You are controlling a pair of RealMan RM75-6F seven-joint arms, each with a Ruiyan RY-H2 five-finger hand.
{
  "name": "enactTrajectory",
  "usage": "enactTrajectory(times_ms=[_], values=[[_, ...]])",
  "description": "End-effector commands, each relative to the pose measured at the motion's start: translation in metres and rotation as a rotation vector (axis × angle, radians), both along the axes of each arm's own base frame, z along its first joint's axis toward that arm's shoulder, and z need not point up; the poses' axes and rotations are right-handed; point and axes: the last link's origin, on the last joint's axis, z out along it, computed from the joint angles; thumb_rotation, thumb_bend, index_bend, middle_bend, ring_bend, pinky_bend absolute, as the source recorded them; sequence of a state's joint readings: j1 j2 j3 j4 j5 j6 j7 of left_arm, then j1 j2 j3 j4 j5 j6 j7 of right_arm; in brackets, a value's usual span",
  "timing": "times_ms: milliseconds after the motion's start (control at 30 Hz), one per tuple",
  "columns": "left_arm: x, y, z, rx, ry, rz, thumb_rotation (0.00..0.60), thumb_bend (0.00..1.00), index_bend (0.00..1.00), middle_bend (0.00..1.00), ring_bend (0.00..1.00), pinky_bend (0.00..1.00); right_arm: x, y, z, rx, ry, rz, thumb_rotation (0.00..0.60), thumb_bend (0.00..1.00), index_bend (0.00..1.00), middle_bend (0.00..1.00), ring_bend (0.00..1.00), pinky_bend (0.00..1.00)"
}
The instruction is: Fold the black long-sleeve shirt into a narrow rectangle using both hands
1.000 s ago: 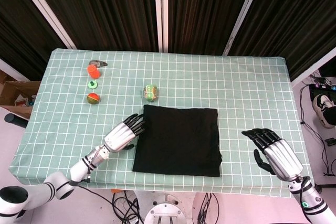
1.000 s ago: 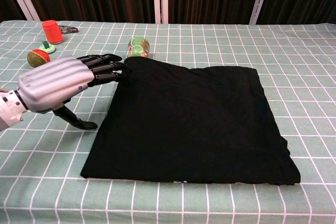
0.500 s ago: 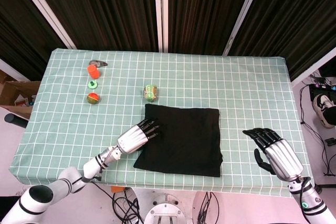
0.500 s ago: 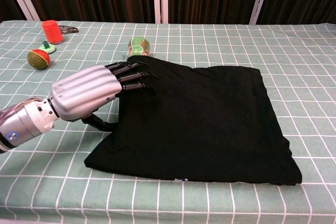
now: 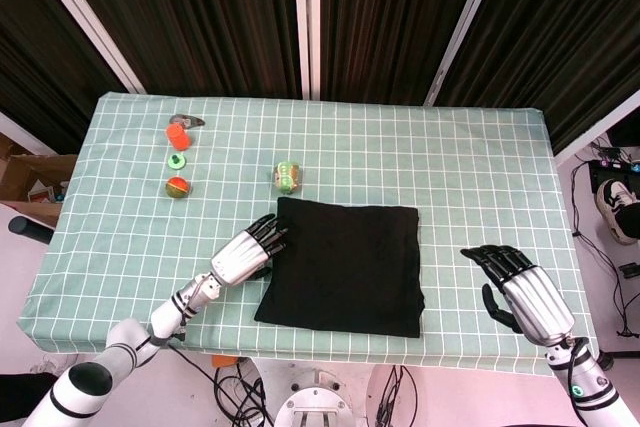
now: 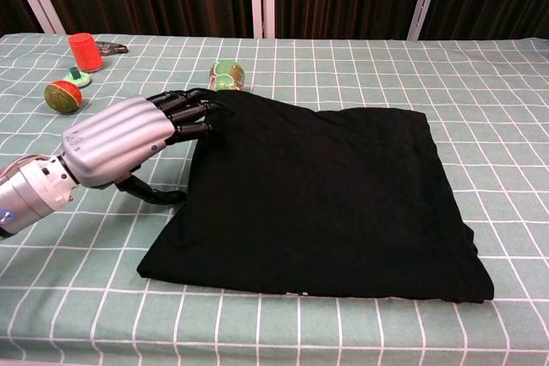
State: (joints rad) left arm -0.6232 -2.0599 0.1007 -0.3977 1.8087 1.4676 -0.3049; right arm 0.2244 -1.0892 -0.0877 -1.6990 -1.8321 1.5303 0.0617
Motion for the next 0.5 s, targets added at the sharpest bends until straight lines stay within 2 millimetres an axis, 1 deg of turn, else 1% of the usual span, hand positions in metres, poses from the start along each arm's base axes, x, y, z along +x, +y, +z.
enactTrajectory(times_ms=[33, 133, 233, 300, 333, 433, 500], values=[[0.002, 0.0, -0.003, -0.01, -0.003, -0.006, 0.6, 0.22, 0.29, 0.1, 0.01, 0.15, 0.0, 0.0, 0.0, 0.0, -0.001, -0.001, 0.6, 0.66, 0.2, 0.27, 0.21, 0.29], [0.006, 0.001, -0.007, -0.025, 0.005, -0.016, 0.6, 0.3, 0.31, 0.1, 0.01, 0.15, -0.001, 0.0, -0.001, 0.0, -0.001, -0.003, 0.6, 0.66, 0.2, 0.27, 0.21, 0.29], [0.009, 0.002, -0.01, -0.027, -0.005, -0.011, 0.6, 0.38, 0.4, 0.13, 0.02, 0.15, -0.001, -0.001, -0.002, -0.001, -0.006, -0.005, 0.6, 0.66, 0.2, 0.27, 0.21, 0.29], [0.009, 0.002, -0.01, -0.026, -0.016, 0.002, 0.6, 0.45, 0.47, 0.15, 0.03, 0.15, -0.002, -0.001, -0.002, -0.002, -0.01, -0.006, 0.6, 0.66, 0.2, 0.27, 0.21, 0.29], [0.009, 0.001, -0.01, -0.025, -0.024, 0.01, 0.6, 0.47, 0.49, 0.16, 0.03, 0.15, -0.002, -0.002, -0.001, -0.003, -0.012, -0.005, 0.6, 0.66, 0.2, 0.27, 0.21, 0.29], [0.005, 0.001, -0.006, 0.0, -0.041, 0.026, 0.6, 0.55, 0.55, 0.17, 0.03, 0.15, -0.004, -0.003, -0.002, -0.004, -0.02, -0.005, 0.6, 0.66, 0.2, 0.27, 0.21, 0.29], [-0.002, 0.001, 0.0, 0.023, -0.049, 0.052, 0.6, 0.58, 0.56, 0.18, 0.04, 0.15, -0.005, -0.004, -0.002, -0.003, -0.026, -0.002, 0.6, 0.66, 0.2, 0.27, 0.21, 0.29]])
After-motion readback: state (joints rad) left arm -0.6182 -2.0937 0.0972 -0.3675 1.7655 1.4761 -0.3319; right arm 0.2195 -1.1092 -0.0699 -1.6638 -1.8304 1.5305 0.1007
